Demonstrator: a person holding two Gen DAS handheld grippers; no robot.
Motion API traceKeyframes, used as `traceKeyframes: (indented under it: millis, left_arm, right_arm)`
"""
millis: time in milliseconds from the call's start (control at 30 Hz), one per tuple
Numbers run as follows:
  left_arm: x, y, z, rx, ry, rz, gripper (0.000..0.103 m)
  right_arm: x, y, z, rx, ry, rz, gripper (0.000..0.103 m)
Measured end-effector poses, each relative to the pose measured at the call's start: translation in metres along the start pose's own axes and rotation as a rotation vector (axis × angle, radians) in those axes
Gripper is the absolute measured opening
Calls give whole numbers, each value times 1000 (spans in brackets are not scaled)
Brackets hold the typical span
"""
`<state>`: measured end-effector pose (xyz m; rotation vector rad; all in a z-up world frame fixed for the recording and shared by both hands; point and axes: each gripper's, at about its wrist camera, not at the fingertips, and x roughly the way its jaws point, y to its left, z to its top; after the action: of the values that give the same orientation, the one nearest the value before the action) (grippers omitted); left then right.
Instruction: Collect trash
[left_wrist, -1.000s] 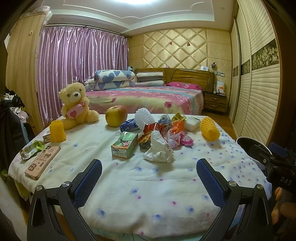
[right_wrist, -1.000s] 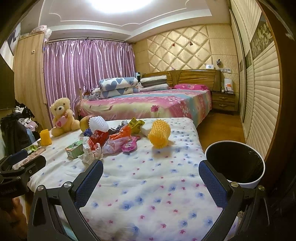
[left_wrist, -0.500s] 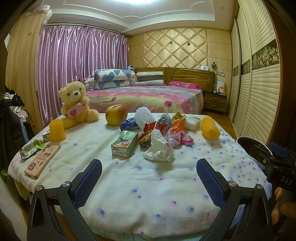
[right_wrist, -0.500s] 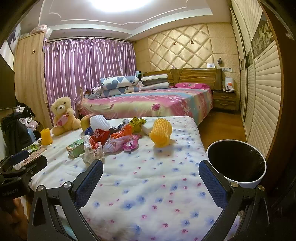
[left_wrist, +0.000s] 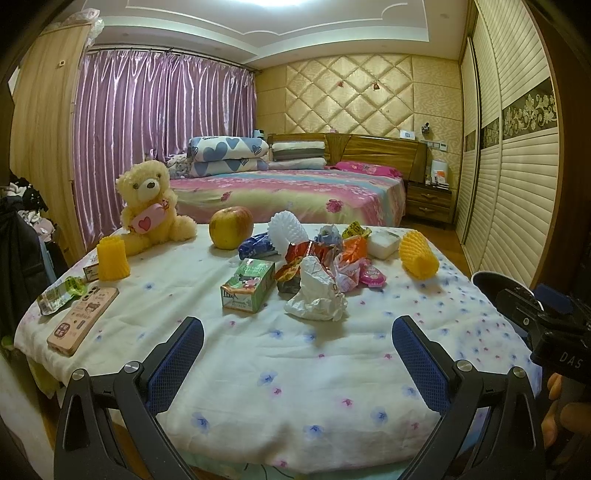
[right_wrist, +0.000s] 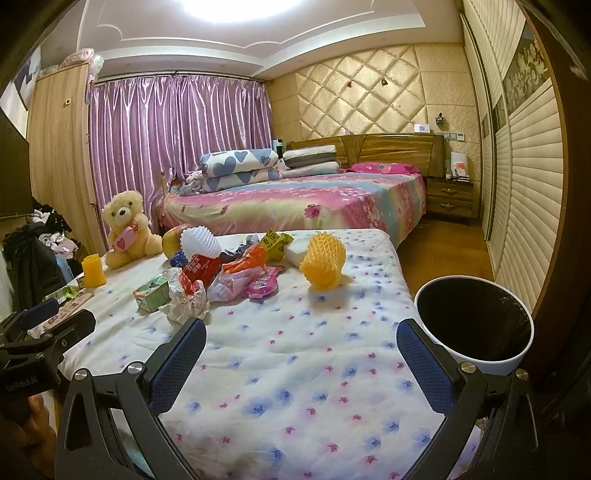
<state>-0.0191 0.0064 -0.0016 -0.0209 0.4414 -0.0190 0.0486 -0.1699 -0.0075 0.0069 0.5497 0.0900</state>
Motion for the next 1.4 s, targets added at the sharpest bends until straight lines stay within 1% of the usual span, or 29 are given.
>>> traceKeyframes:
  millis: [267,500,700,867,1000,1133,1200,1333,1400]
  left_arm:
    - [2,1,-2,0,6,1,102]
    - [16,13,-5,-33,42,0,102]
    - [35,33,0,-42,75,48,102]
    - [57,55,6,-71,106,64,102]
    - [77,72,11,-83,141,58,101]
    - [104,86,17,-72,185,32,101]
    - [120,95,20,-80,211,16,101]
    - [145,103,27,-71,249,-2,101]
    - [154,105,30,-65,259,-13,101]
  right_arm:
    - [2,0,-2,4,13,3,103]
    - [9,3,-3,17,48,31,103]
    - [21,15,-1,20,90,96,103]
    - [38,29,4,32,136,166,103]
    - [58,41,5,48,199,216,102]
    - [75,54,7,44,239,242,102]
    - [83,59,8,38,257,249,99]
    - [105,69,11,61,314,284,88]
    - [115,74,12,60,337,298,85]
